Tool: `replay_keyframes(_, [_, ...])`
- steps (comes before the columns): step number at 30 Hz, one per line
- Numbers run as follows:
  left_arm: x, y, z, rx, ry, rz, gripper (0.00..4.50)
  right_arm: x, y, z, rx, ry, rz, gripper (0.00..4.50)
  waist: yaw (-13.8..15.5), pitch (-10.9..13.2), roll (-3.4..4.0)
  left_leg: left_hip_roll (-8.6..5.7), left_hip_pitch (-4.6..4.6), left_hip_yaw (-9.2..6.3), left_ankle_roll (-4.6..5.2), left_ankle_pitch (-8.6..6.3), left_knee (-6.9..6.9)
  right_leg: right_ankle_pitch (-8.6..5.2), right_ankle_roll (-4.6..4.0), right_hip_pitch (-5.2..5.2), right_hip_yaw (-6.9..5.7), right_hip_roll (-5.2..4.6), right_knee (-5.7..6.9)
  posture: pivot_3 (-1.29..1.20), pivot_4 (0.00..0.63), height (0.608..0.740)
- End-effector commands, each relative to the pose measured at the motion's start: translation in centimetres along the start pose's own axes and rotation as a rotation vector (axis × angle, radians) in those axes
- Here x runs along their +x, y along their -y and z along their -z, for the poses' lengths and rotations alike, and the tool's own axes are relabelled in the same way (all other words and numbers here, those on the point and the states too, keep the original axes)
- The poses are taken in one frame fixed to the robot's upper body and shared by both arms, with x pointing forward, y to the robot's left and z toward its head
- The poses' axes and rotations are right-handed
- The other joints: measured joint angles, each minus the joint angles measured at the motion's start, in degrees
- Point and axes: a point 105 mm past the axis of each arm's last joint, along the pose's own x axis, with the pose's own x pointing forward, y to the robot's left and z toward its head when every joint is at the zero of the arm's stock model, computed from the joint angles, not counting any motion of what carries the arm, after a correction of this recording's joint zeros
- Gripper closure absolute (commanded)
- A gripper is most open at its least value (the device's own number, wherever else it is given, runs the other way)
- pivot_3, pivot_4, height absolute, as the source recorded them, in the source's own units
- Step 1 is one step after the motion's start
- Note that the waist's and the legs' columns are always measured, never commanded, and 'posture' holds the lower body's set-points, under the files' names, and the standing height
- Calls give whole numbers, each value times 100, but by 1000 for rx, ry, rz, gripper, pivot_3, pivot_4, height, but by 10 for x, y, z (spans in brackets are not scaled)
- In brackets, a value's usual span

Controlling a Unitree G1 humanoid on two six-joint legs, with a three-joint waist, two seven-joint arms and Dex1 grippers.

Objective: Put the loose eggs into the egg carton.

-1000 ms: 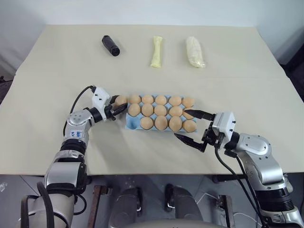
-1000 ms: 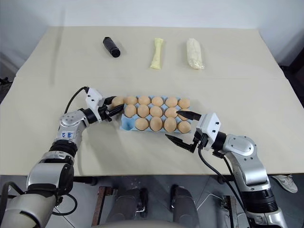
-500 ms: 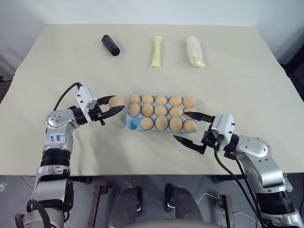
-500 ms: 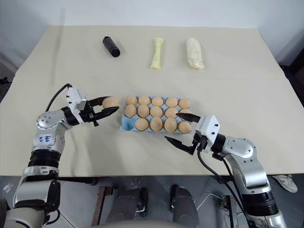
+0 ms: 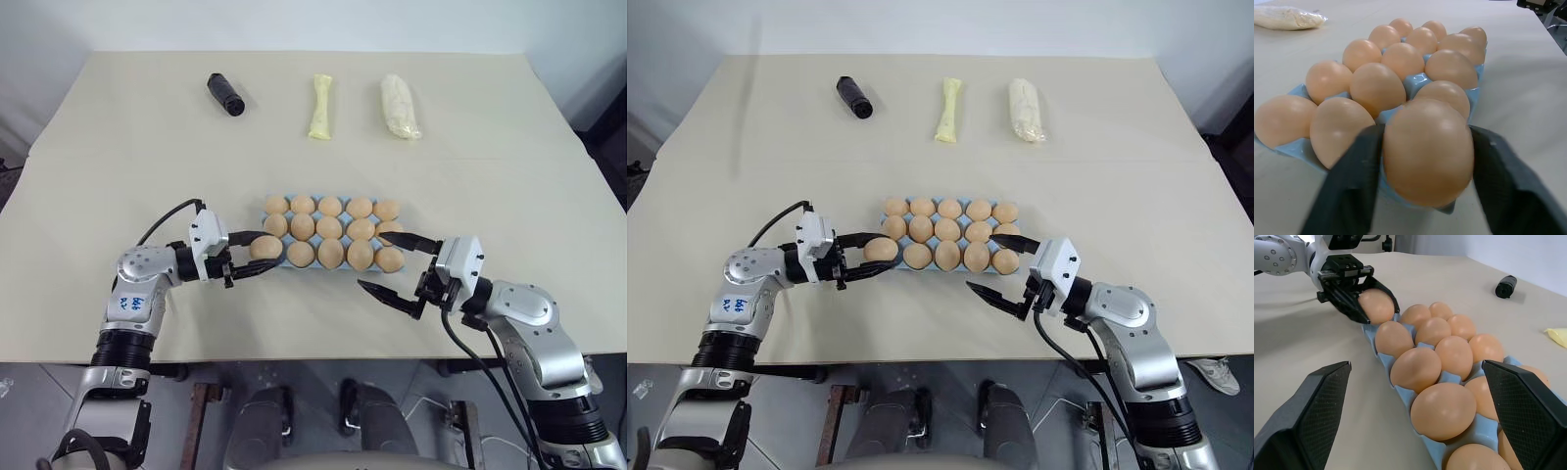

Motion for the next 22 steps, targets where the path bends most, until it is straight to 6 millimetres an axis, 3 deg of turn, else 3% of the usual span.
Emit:
replay_keyframes(1, [-10,-9,-16,66,24,-48,566,1,-3,-13,-34,36,-7,0,-1,0,0,0,0,0,0,0,0,0,0,0,0,0,0,0,150,740])
replay_keyframes(8, [-66,-9,-7,86,-121,-107,566,-10,1,-9,-32,-7,4,0,-103,1,2,3,2,0,-4,-2,-13,-1,-1,-4,0,0,-6,0,150,740])
replay_keyframes(13, [-103,-11,11,25,-207,-206,566,-17,9,-2,-30,-33,19,0,-126,1,3,3,1,-1,-1,-5,-13,-1,-2,-4,3,-3,-13,0,150,740])
replay_keyframes(22, [-100,-5,13,17,-181,-266,566,-22,22,3,-41,-51,26,0,-126,1,3,2,0,-1,0,-7,-22,-1,-3,-5,2,-10,-19,0,150,740])
